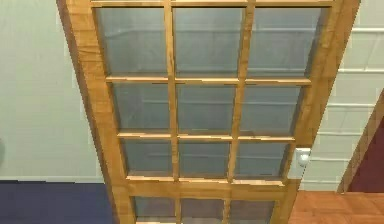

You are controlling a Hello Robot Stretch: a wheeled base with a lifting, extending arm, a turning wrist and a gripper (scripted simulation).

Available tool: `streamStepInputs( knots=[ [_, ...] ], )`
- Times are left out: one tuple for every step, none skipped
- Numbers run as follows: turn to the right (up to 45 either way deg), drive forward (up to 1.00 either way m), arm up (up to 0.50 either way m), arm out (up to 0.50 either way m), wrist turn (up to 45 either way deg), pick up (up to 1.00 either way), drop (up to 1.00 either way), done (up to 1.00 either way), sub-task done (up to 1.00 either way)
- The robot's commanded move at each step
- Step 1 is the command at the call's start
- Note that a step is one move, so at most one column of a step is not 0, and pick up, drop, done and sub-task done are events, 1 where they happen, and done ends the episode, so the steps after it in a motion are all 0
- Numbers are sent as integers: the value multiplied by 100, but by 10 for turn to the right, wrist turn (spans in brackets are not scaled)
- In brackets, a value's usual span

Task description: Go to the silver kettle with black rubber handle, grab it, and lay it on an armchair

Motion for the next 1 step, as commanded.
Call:
streamStepInputs(
  knots=[
    [-450, 0, 0, 0, 0, 0, 0, 0, 0]
  ],
)
